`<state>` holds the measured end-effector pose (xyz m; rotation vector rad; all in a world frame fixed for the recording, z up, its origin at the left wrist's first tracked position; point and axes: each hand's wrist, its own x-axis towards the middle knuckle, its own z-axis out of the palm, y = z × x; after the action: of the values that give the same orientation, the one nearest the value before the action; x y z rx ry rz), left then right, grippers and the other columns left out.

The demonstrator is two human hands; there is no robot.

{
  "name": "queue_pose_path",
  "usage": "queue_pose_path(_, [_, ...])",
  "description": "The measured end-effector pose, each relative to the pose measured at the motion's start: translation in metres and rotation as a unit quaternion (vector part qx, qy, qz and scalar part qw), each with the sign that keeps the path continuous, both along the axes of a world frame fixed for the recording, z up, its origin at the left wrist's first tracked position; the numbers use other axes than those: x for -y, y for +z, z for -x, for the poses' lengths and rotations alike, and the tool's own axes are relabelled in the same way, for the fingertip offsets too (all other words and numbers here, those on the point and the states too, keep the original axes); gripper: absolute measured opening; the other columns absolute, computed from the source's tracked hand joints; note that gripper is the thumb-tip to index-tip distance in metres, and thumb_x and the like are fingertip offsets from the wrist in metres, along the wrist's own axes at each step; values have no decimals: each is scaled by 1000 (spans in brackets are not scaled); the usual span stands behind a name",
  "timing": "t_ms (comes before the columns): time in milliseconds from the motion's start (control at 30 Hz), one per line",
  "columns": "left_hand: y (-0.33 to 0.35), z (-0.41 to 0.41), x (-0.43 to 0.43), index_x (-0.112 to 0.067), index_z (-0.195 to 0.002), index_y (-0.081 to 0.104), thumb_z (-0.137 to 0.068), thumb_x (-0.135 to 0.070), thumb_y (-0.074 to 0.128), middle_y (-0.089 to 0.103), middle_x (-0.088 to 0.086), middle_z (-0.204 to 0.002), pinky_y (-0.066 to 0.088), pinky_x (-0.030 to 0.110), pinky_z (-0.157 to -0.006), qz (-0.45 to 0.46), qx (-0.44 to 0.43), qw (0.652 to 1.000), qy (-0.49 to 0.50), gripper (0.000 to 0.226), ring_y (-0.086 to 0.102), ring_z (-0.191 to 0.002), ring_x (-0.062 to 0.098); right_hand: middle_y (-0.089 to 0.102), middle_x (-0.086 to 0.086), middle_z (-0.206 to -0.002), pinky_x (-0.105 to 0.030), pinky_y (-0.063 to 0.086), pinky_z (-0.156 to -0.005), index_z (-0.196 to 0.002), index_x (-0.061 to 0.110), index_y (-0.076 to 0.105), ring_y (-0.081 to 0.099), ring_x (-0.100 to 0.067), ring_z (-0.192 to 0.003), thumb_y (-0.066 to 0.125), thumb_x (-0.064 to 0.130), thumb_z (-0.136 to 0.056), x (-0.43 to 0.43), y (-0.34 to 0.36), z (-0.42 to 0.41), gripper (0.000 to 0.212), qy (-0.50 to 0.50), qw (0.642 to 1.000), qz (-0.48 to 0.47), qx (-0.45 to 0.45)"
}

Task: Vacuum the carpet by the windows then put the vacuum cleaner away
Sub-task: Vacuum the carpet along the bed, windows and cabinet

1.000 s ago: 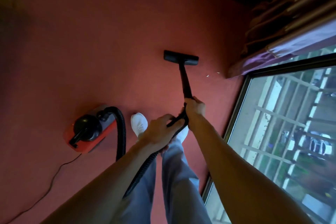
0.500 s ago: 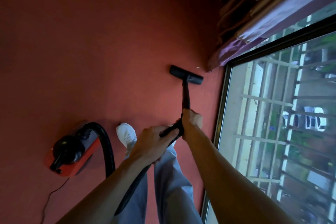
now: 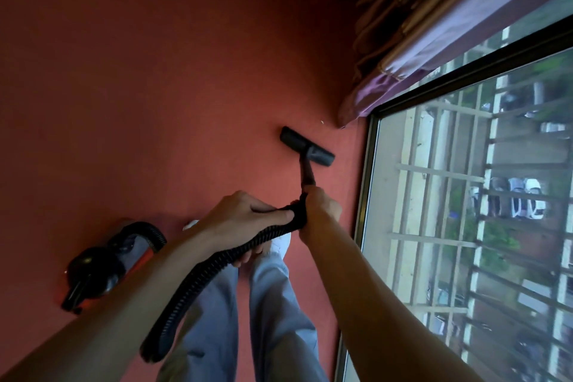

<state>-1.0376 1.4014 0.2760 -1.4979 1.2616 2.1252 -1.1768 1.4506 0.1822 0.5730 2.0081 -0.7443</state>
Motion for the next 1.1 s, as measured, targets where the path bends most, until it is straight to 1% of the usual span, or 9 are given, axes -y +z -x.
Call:
queue_pose_path(67, [-3,3,7,-23,-92,79,-88,-45,69,59,10,-53,42,27,-44,10,4,1000,-14,25,51,-41,21,63,-10,-76,-34,53,-58,-86,6,60,60,-24,-60,63,16,-80,3,-4,3,12,-13,1000,7,25])
queue_pose_path(133, [-11,8,12,-23,-90,78,-89,-47,67,60,10,-54,43,26,-42,26,11,999,-18,26,53,-41,22,61,-9,-74,-36,55,-63,-91,5,60,58,-24,-59,63,15,-80,14,-9,8,14,-11,999,26,33])
queue_pose_path(267, [-37,27,6,-11,-85,70,-88,-48,66,63,9,-59,44,26,-44,47,27,998,27,38,56,-42,22,57,-11,-66,-40,55,-66,-81,5,55,56,-24,-52,63,12,-85,36,-22,30,11,-5,998,58,20])
queue_pose_path(367, [-51,43,0,-11,-92,67,-87,-43,69,64,7,-64,46,26,-48,16,-4,998,55,32,58,-46,20,57,-11,-63,-41,57,-63,-83,3,56,57,-24,-52,65,12,-88,44,-24,49,15,-6,996,83,25])
queue_pose_path(567, [-32,36,10,-4,-104,65,-90,-37,69,61,14,-69,50,30,-50,-111,-41,993,18,37,58,-50,24,60,-15,-72,-50,57,-81,-82,2,57,61,-27,-65,61,8,-90,33,3,49,11,53,995,74,44])
queue_pose_path(800, [-2,12,40,6,-113,59,-88,-32,72,61,20,-80,54,32,-50,-224,-56,970,-72,47,61,-55,27,67,-15,-69,-55,59,-77,-87,-3,63,67,-31,-62,65,13,-78,22,7,23,18,104,991,57,62])
queue_pose_path(933, [-11,33,46,-6,-92,60,-92,-41,66,62,13,-69,50,27,-49,-160,-33,986,-37,35,59,-49,24,69,-19,-80,-59,57,-78,-83,-1,64,70,-37,-75,66,19,-65,50,-9,39,27,128,989,67,39])
queue_pose_path(1033, [-27,56,46,-5,-89,56,-96,-42,60,56,13,-66,45,25,-44,-90,-18,995,38,38,53,-42,21,63,-16,-75,-55,58,-80,-91,-1,61,64,-32,-68,65,12,-81,73,-23,59,17,112,989,88,45])
queue_pose_path(1100, [-35,70,44,-5,-92,55,-96,-44,59,53,15,-72,45,27,-45,-60,-14,996,67,39,52,-41,22,59,-13,-67,-46,59,-71,-100,-3,57,60,-28,-56,62,14,-88,86,-29,69,21,79,989,110,58])
